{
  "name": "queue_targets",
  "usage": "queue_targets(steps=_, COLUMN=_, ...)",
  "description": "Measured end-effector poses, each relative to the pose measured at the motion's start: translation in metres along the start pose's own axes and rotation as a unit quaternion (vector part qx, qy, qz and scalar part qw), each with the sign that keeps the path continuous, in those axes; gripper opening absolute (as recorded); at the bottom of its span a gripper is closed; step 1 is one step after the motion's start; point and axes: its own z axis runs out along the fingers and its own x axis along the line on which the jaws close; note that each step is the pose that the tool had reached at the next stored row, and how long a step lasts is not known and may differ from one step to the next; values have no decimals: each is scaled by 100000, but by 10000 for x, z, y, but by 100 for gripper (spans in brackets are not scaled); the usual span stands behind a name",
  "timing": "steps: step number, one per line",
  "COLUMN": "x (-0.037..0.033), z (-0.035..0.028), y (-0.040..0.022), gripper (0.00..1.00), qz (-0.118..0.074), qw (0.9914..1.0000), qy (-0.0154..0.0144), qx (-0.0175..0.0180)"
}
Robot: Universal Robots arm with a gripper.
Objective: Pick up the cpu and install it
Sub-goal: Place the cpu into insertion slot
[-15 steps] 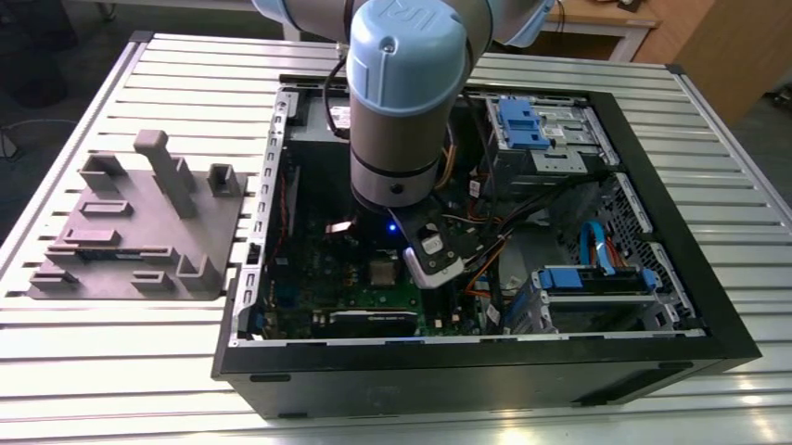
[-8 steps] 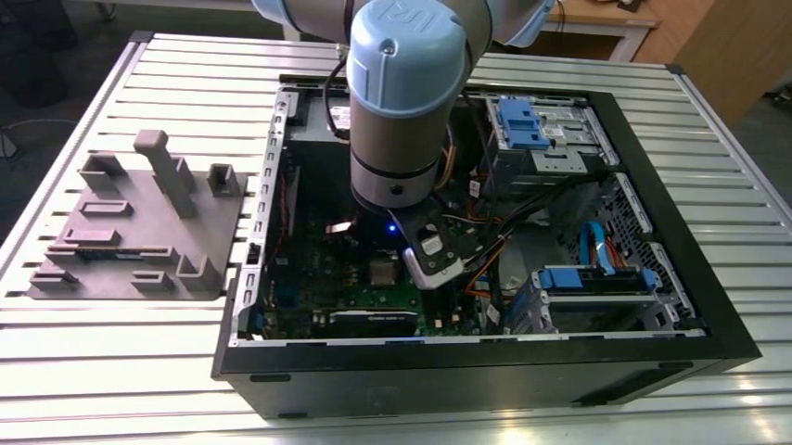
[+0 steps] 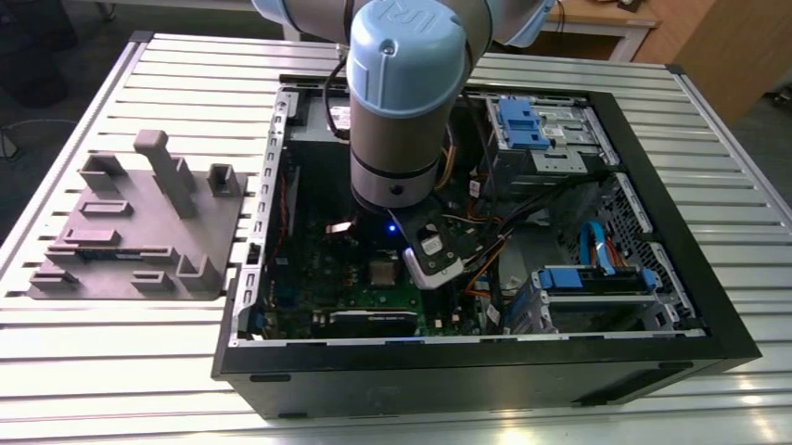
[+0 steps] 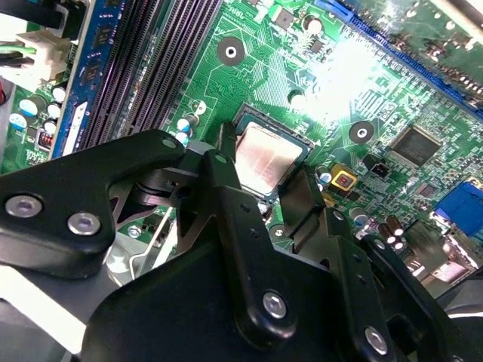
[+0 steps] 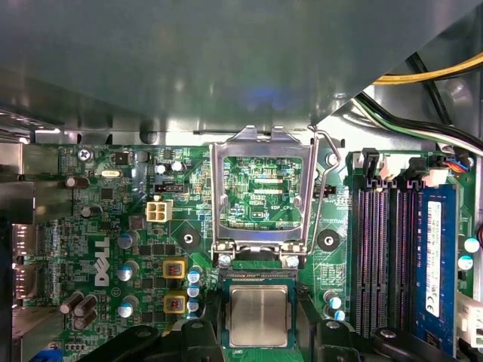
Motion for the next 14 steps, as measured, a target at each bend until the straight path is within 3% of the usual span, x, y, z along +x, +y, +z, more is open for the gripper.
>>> queue_targets(steps=3, x=0, z=2, y=1, gripper=49, qz=-1, qw=100000, qy=-15, qx=-23)
queue_targets(steps=6, x=0, z=2, y=0, gripper=61, qz=-3, qw=100000, qy=-13, qx=-12)
queue_targets(steps=9, x=0, z=0, y=0, gripper=61, qz=-1, qw=100000, qy=0, qx=2)
queue_targets(steps=14, x=0, z=-84, y=0, gripper=61, qz=5, qw=100000, qy=8, qx=1)
